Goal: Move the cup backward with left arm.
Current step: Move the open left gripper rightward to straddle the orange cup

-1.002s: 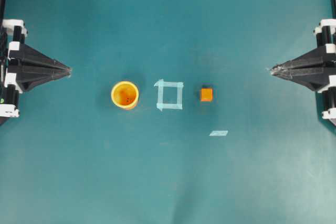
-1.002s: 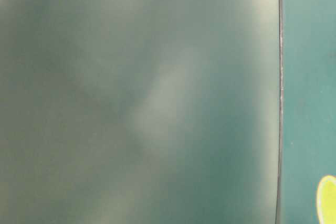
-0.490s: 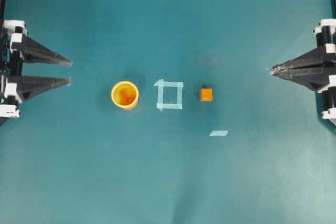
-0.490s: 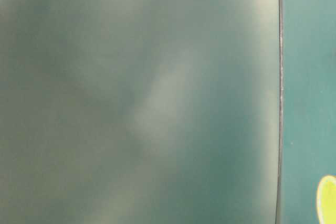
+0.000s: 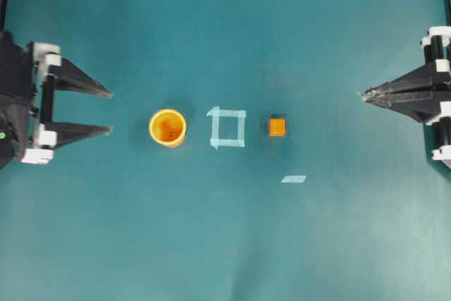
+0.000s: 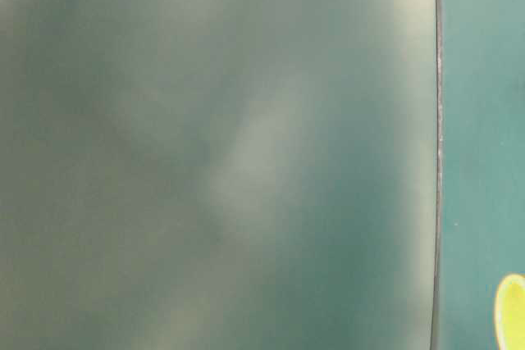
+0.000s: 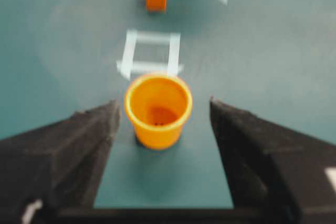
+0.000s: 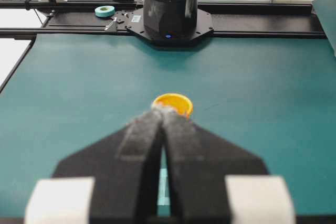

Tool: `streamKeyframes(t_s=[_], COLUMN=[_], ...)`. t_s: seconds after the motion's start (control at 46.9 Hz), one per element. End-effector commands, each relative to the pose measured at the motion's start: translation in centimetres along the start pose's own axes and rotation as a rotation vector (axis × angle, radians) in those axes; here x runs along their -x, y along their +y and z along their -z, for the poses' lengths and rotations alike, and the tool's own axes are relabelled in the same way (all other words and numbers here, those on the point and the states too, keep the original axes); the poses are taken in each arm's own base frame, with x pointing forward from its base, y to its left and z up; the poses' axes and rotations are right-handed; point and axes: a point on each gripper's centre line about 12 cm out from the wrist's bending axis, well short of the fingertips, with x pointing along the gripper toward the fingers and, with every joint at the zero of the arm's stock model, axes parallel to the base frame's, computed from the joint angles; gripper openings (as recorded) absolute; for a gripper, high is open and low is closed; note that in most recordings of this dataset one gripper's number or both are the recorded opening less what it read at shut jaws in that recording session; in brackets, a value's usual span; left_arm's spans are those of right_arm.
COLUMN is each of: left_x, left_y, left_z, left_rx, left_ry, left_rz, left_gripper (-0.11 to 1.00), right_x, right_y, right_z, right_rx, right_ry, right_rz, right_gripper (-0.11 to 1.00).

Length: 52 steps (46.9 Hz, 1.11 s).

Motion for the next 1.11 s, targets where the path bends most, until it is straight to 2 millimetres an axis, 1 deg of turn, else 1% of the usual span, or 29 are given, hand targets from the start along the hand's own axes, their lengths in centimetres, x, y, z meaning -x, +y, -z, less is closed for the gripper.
streamKeyframes(t_s=[0.0,0.235,0.341,0.362,0.469,0.661,0.896,1.087], left_x=[-1.3,-4.9,-6.4,-6.7,-7.6,-7.9,-7.3,-7.0], left_y=[0.0,0.0,0.0,0.0,0.0,0.0,0.1,0.6], left_z=[-0.2,0.3,0.9,1.2,1.8,2.6,4.6,6.2], left_rx=[-0.001,0.001,0.003,0.003,0.004,0.006,0.013,0.025], left_ry=[0.031,0.097,0.115,0.124,0.107,0.057,0.103,0.148], left_rz=[0.001,-0.001,-0.002,-0.002,-0.002,0.000,-0.005,-0.023], left_gripper=[0.70,0.83,0.83,0.83,0.83,0.83,0.83,0.83], right_x=[-0.3,-0.3,-0.3,-0.3,-0.3,-0.3,-0.3,-0.3], right_y=[0.0,0.1,0.1,0.0,0.0,0.1,0.0,0.1], right_z=[-1.4,-1.5,-1.6,-1.6,-1.7,-1.8,-1.8,-1.8], right_rx=[-0.003,-0.005,-0.005,-0.005,-0.003,-0.006,-0.008,-0.031], right_ry=[-0.034,-0.029,-0.031,-0.031,-0.032,-0.032,-0.021,-0.020], right_rz=[-0.002,-0.003,-0.003,-0.001,-0.002,-0.003,-0.001,-0.003], right_gripper=[0.00,0.00,0.00,0.00,0.00,0.00,0.00,0.00])
